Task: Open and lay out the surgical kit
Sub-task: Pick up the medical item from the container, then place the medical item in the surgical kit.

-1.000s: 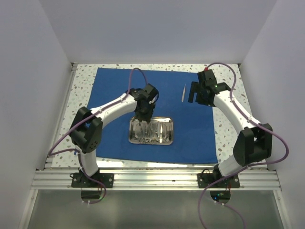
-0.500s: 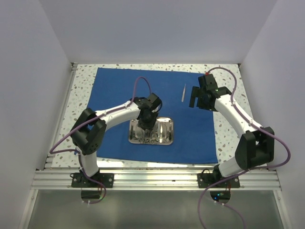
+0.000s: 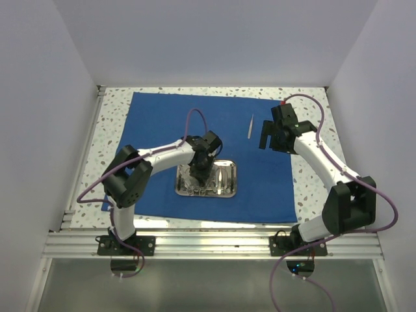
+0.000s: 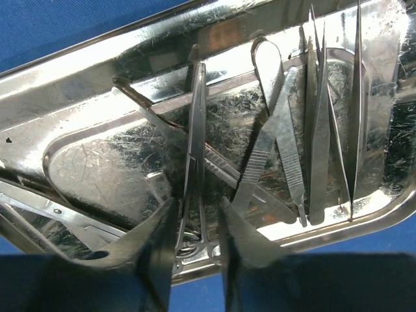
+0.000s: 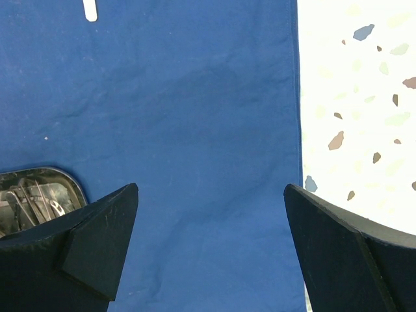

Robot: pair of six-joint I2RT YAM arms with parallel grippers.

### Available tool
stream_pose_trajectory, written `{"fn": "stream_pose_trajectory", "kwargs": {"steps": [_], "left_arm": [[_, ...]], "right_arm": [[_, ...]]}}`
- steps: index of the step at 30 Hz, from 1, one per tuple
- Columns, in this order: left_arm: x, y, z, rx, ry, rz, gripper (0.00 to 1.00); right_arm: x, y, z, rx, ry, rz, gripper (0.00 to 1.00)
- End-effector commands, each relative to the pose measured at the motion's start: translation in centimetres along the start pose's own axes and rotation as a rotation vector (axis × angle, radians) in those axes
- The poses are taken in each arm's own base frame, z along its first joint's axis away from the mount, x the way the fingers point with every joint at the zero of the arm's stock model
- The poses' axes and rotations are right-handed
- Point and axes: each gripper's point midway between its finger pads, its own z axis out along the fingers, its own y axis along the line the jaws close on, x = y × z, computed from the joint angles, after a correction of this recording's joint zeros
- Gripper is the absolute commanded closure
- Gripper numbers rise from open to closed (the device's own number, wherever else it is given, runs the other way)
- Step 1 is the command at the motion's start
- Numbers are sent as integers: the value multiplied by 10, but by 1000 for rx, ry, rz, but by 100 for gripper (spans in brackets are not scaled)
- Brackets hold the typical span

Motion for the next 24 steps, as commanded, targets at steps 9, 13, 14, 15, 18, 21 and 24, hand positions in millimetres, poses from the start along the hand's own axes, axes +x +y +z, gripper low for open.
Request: {"fn": "stream_pose_trajectory", "kwargs": {"steps": [9, 13, 14, 15, 18, 21, 24], "left_arm": [[9, -3, 5, 19, 27, 0, 100], [-18, -7, -28, 19, -41, 14, 100], [-35, -11, -42, 25, -90, 16, 100], [-39, -8, -50, 14, -90, 22, 100], [-69, -6, -75, 20, -148, 6, 100], [-97, -2, -93, 54, -200, -25, 100], [-119, 10, -100, 88, -239, -62, 100]], "right_arm": [[-5, -5, -10, 5, -33, 10, 2], [-8, -2, -12, -7, -38, 16, 2], [-7, -2, -12, -9, -34, 15, 2], [-9, -1, -13, -11, -38, 16, 2], [-9, -1, -13, -14, -33, 21, 2], [-10, 0, -15, -19, -33, 20, 2], [-11, -1, -15, -12, -38, 21, 2]]}}
